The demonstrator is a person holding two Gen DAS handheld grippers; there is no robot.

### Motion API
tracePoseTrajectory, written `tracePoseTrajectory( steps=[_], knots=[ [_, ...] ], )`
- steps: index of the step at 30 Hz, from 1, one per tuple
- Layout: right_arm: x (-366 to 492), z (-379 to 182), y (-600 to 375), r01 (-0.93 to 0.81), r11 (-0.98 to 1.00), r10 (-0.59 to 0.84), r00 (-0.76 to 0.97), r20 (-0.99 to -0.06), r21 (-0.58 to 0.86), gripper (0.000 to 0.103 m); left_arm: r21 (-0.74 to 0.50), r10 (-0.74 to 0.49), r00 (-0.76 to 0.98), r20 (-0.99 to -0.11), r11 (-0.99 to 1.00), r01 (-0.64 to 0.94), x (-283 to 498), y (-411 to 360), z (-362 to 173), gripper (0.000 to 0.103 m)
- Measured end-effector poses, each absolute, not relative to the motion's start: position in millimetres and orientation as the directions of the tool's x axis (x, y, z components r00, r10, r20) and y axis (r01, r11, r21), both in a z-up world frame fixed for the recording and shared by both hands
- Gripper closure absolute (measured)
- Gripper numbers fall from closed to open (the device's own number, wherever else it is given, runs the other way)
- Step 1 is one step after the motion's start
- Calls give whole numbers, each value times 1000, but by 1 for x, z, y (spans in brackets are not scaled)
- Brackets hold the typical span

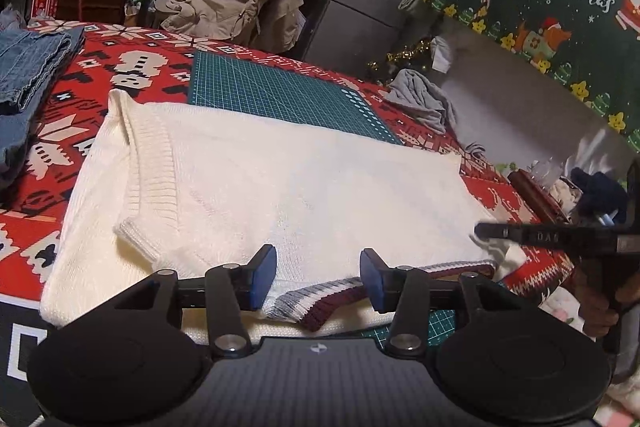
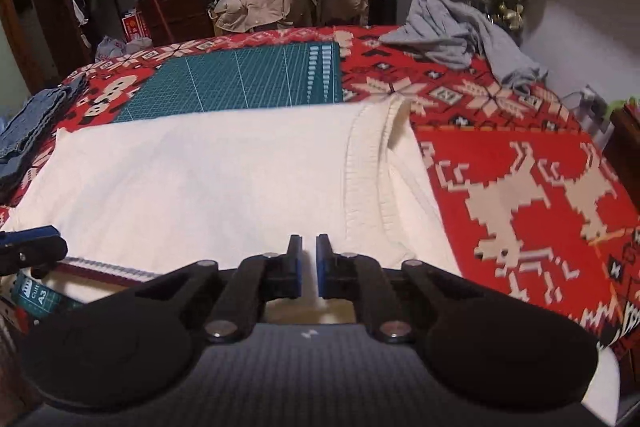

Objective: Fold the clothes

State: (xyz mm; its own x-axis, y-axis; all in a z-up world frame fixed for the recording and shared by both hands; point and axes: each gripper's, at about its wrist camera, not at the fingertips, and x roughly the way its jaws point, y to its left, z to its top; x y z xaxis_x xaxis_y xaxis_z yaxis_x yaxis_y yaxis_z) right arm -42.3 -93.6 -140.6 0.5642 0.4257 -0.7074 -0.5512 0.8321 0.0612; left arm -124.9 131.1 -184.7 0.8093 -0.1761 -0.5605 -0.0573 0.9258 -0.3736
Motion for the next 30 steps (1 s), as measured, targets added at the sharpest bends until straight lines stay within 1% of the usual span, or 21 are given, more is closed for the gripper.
tracePoseTrajectory(
  steps=[5,8,10,11,14,20,23,27,30],
  knots=[
    [-26,-132,-71,-574,816,460,576,-676,66,94,-339,-160,809,-566,939,-51,-125,126,-184,57],
    [-9,-138,-59,-560,823,460,567,-683,89,94,-347,-164,809,-565,936,-53,-126,127,-184,58],
    [-1,-145,-56,-552,830,443,567,-694,79,94,-353,-167,809,-564,934,-54,-126,129,-184,58],
    [1,-148,-58,-552,831,440,567,-696,76,91,-354,-167,809,-564,934,-53,-126,129,-184,58],
    [-1,-150,-70,-549,832,441,567,-696,80,91,-352,-166,809,-563,935,-53,-126,128,-184,57],
    [-18,-146,-100,-540,841,410,582,-702,43,91,-355,-168,810,-562,933,-54,-126,129,-184,57],
    [-28,-139,-108,-533,843,428,578,-695,75,83,-357,-167,810,-563,933,-55,-126,129,-185,57],
    [-41,-130,-118,-530,841,452,574,-683,111,80,-353,-165,809,-565,934,-56,-125,128,-184,57],
    [-49,-132,-114,-564,821,463,558,-688,95,78,-353,-164,808,-565,934,-57,-125,128,-184,57]
  ],
)
